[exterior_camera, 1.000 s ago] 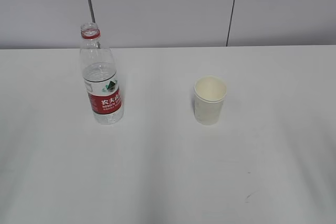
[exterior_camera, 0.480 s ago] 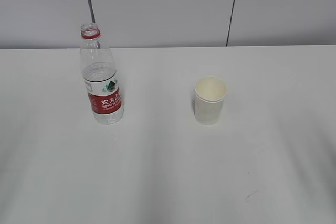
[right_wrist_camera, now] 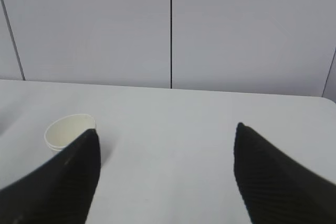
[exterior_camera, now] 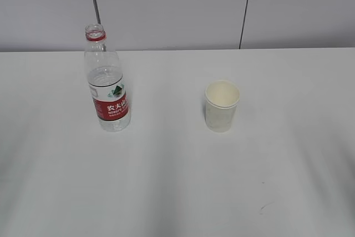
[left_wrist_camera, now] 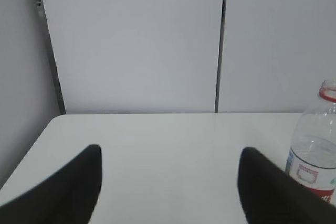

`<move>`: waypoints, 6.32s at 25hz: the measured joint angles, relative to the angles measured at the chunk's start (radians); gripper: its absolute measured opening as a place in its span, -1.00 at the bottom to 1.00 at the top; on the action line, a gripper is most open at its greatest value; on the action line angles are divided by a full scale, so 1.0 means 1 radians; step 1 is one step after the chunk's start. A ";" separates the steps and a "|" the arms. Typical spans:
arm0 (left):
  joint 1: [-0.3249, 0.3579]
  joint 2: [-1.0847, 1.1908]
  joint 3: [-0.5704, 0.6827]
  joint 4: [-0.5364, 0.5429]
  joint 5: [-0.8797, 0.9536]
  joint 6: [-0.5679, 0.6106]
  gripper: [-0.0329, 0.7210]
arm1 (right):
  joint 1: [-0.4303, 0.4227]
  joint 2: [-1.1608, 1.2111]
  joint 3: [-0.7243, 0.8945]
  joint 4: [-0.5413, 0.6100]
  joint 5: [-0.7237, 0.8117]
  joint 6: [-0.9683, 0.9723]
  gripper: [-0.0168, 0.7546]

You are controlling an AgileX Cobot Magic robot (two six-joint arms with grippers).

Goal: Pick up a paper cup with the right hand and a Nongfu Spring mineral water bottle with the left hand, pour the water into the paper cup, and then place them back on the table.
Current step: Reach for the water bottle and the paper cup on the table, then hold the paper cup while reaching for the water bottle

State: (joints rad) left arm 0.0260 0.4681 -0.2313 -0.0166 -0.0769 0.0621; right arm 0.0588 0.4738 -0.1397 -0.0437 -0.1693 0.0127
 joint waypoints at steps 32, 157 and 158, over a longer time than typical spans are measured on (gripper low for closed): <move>-0.158 0.355 0.044 0.017 -0.351 0.000 0.40 | 0.000 0.322 0.000 -0.069 -0.275 0.000 0.57; -0.159 0.893 0.036 0.236 -0.767 -0.156 0.40 | 0.079 1.838 -0.777 -0.564 -0.974 0.037 0.37; -0.159 0.893 0.036 0.236 -0.767 -0.157 0.40 | 0.079 1.836 -0.777 -0.569 -0.974 0.044 0.36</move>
State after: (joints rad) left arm -0.1333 1.3613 -0.1949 0.2195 -0.8435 -0.0945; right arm 0.1381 2.3096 -0.9170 -0.6128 -1.1428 0.0568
